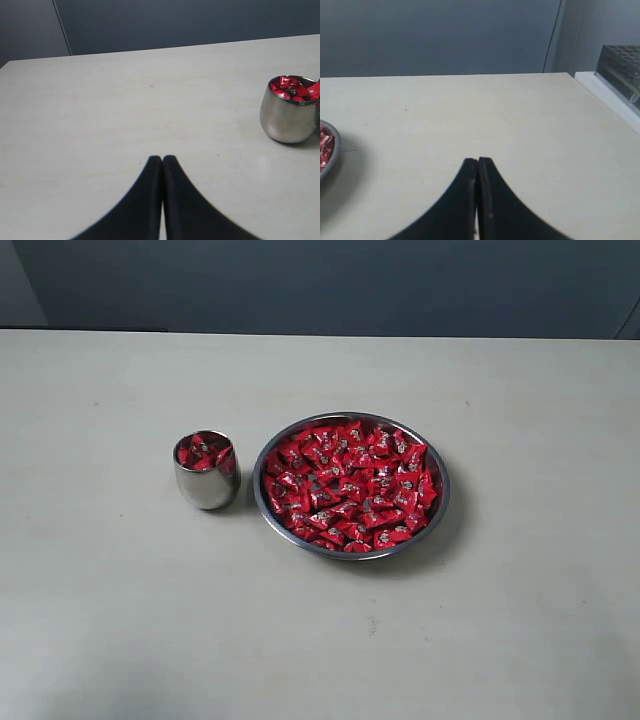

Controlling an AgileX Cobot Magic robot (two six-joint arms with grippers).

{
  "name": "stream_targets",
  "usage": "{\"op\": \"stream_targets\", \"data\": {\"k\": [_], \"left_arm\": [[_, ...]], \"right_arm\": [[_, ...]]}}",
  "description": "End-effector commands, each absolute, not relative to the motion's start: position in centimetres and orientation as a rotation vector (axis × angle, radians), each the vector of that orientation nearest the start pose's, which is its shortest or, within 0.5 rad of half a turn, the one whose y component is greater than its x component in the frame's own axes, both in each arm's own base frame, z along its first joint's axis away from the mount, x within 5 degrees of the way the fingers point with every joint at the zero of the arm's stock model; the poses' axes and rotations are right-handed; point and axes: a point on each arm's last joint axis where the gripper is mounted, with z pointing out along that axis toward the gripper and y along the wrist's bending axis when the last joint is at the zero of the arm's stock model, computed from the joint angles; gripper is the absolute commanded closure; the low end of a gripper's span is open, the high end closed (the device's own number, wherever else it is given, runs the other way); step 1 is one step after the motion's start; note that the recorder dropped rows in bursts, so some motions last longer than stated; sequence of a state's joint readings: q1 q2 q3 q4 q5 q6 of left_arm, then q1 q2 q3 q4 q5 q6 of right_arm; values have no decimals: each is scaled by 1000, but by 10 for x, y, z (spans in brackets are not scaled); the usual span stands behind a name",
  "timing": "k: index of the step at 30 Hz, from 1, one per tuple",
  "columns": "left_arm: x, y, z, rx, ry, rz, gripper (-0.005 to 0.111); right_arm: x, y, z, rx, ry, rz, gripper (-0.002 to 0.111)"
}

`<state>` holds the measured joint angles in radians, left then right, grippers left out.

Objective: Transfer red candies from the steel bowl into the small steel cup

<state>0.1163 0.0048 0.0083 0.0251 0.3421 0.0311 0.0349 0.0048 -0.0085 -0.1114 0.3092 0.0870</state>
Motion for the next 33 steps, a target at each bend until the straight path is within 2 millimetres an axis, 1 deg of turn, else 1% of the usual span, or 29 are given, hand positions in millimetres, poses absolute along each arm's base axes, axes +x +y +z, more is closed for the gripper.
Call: {"op": "stream_targets", "data": {"k": [1,10,33], "left_arm": [[53,7,183,-55,1821,124,106],[53,7,183,-55,1821,124,106],[53,7,183,-55,1821,124,106]], "right_arm": [[54,-2,186,-30,1785,-31,109],[54,-3,186,-33,1788,-58,109],[54,-2,186,-22,1788,-41,109]]}}
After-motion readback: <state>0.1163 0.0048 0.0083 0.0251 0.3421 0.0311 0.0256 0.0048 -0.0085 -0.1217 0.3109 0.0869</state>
